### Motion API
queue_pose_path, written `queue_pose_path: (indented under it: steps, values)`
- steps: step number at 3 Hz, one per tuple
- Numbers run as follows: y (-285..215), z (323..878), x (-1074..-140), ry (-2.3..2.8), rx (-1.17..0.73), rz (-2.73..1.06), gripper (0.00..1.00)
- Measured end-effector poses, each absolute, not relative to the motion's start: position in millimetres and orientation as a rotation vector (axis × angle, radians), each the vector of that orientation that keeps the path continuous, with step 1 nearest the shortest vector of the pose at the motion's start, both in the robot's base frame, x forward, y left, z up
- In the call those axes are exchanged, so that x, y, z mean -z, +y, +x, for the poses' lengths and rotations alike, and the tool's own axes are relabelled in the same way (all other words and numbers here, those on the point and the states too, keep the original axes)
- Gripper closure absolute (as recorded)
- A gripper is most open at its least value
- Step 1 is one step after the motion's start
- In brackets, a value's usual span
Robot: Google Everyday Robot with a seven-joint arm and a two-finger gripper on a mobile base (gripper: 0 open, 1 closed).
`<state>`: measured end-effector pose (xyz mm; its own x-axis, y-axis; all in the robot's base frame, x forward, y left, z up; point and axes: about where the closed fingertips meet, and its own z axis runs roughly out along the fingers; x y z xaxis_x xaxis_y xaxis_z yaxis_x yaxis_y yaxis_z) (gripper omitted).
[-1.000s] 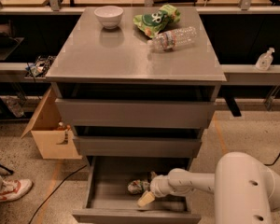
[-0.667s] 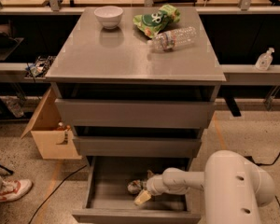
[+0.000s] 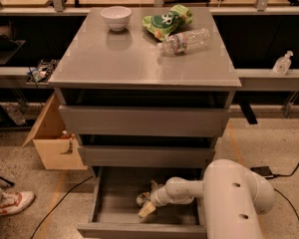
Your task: Pick 7up can from bottom drawer and place on counter
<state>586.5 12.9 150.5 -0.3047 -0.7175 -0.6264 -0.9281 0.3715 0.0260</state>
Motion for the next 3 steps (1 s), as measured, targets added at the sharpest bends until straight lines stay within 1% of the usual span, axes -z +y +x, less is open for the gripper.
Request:
queue_pose_path:
  steps: [1, 2, 3]
  values:
    - [15, 585, -148, 2.110, -0.539, -1.416, 0.00]
    - [20, 585, -141, 2.092, -0.565, -1.435, 0.18]
    - [22, 586, -134, 2.065, -0.605, -1.439, 0.41]
